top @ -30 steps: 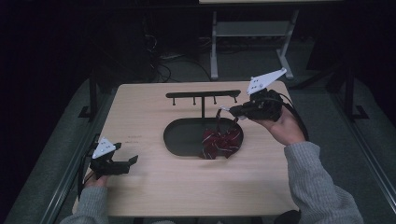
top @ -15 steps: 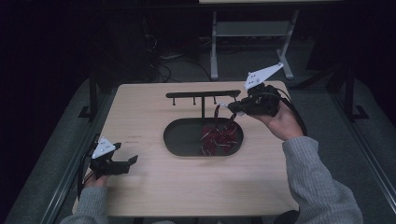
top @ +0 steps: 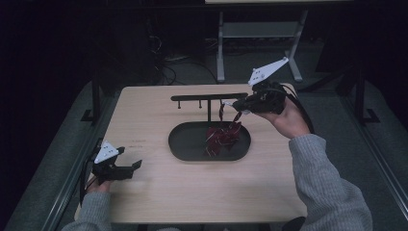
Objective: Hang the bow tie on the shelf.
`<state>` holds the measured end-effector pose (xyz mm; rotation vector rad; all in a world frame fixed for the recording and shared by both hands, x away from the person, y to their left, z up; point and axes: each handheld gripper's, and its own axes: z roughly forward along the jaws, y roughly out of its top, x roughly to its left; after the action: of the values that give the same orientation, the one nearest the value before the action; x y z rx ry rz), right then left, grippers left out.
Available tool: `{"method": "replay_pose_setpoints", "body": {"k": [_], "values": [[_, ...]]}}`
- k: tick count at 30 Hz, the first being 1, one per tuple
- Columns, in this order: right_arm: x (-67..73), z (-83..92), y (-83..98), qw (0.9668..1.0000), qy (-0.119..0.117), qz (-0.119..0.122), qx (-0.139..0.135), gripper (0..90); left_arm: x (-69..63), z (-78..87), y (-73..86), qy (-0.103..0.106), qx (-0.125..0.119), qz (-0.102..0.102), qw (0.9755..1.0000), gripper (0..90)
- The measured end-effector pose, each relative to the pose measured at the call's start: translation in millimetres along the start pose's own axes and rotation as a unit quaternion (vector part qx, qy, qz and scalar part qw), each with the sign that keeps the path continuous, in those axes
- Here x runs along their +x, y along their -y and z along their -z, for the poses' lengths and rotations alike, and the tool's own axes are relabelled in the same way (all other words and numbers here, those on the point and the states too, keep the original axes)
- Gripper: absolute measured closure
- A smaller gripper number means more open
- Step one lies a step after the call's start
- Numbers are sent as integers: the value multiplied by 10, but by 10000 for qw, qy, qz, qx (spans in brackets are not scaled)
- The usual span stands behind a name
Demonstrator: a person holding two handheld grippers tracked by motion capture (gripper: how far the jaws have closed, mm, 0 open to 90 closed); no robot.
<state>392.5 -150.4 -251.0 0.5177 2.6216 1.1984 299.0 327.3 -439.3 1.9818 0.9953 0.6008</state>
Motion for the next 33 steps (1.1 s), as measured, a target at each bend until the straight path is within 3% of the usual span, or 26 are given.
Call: {"method": "replay_pose_setpoints", "body": {"k": [33], "values": [[-276, -232, -152, 9996, -54, -182, 185, 877, 10, 0, 1, 9, -18, -3, 10000, 130]]}}
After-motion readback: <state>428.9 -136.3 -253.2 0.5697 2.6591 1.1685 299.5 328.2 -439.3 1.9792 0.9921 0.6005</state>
